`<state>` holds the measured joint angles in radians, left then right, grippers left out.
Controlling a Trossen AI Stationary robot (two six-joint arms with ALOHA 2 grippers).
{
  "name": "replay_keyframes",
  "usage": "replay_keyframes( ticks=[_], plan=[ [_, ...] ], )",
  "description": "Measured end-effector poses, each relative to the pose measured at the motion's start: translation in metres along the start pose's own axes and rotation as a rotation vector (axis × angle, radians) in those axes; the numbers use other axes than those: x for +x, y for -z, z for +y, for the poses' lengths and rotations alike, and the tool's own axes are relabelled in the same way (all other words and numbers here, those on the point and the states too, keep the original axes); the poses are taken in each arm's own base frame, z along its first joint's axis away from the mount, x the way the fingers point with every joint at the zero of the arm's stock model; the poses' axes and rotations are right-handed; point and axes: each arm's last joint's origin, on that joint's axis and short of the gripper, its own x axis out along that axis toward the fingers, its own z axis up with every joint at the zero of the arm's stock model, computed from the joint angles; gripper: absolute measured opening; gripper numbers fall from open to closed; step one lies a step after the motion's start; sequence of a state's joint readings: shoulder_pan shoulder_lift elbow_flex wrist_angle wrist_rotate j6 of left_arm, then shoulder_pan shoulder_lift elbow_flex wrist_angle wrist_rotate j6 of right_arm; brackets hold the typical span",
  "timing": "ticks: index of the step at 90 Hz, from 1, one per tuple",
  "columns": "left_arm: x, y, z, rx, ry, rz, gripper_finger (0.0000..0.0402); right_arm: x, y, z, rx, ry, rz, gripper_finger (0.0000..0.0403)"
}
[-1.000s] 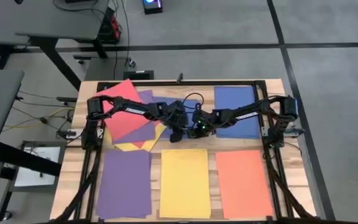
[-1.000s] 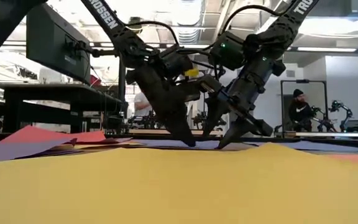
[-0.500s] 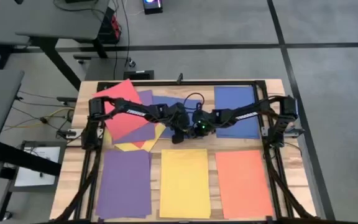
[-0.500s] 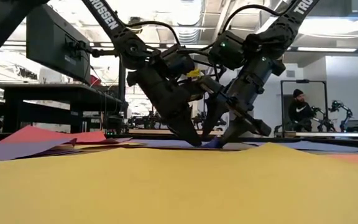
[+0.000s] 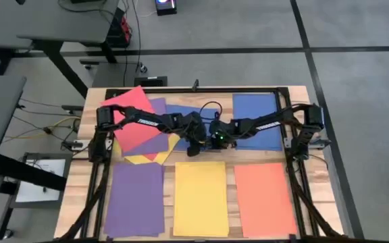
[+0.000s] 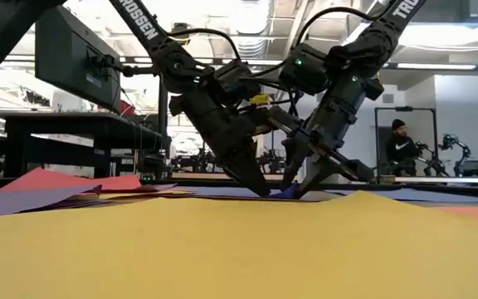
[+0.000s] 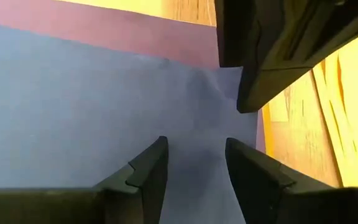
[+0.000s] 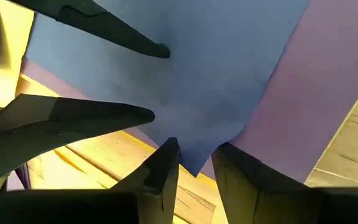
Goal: Organize paper
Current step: Stack the blue paper on top of the blue paper
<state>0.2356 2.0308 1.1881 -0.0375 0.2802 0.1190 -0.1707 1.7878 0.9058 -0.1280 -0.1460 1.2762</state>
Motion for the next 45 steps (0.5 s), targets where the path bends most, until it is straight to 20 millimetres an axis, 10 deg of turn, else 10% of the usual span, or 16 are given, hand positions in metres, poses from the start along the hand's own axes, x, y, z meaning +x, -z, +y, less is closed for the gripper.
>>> replay_keyframes(
  ticks=[45],
  plan=[
    [-0.0001, -0.0003, 0.0006, -0.013, -0.008, -0.003, 0.0144, -0.0003, -0.0002, 0.0006, 0.086, -0.003, -0.011, 0.016]
  ],
)
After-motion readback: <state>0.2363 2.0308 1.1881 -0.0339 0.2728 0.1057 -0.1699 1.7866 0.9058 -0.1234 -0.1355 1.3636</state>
